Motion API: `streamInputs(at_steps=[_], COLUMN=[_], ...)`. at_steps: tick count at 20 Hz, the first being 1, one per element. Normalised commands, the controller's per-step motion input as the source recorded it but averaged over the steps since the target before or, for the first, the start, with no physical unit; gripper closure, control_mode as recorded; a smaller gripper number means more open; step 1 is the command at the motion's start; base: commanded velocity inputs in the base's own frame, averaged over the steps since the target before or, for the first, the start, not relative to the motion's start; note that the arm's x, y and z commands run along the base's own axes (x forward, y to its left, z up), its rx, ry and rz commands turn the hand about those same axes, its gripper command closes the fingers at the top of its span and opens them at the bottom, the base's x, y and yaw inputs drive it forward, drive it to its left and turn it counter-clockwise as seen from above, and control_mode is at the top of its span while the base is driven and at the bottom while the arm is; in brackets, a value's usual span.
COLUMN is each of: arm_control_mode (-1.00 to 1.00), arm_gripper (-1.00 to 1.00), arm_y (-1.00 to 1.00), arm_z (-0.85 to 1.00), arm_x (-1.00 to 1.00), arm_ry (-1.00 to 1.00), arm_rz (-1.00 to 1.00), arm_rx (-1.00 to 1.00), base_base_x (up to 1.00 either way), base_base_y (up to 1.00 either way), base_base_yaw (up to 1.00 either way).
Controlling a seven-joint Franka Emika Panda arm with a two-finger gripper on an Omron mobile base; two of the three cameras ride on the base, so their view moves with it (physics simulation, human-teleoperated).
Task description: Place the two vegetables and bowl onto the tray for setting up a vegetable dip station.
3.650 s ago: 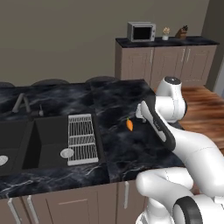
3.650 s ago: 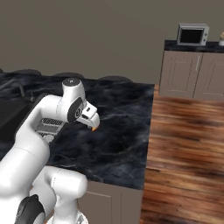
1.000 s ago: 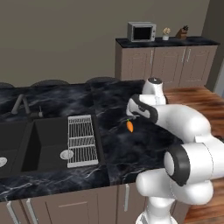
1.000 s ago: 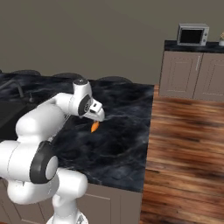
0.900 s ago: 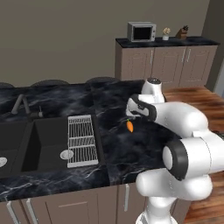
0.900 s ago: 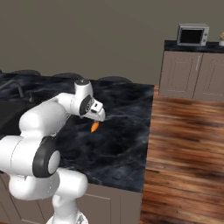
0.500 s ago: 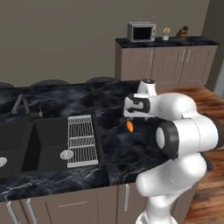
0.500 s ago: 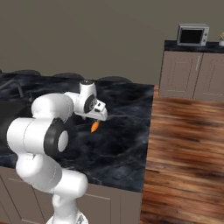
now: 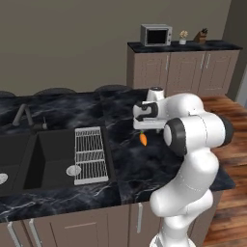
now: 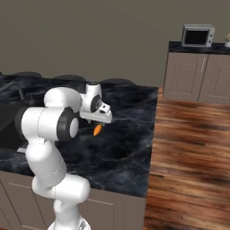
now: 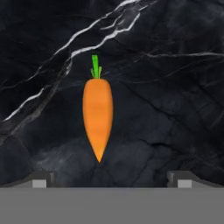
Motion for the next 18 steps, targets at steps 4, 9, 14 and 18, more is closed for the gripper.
streamInputs(at_steps=[4,9,14,18], arm_control_mode=[-1.0,-1.0,-1.0,-1.0], arm_gripper=[-1.0,-1.0,-1.0,-1.0], arm_y=[0.04,0.06,0.04,0.0], arm_z=[-0.25,-0.25,-0.25,-0.26], arm_x=[0.26,0.23,0.19,0.15], arm_ry=[0.05,0.01,0.0,0.05], arm_rz=[0.0,0.0,0.0,0.0], arm_rx=[0.0,0.0,0.0,0.0], base_base_x=[0.0,0.0,0.0,0.0], base_base_y=[0.0,0.0,0.0,0.0], base_base_yaw=[0.0,0.0,0.0,0.0])
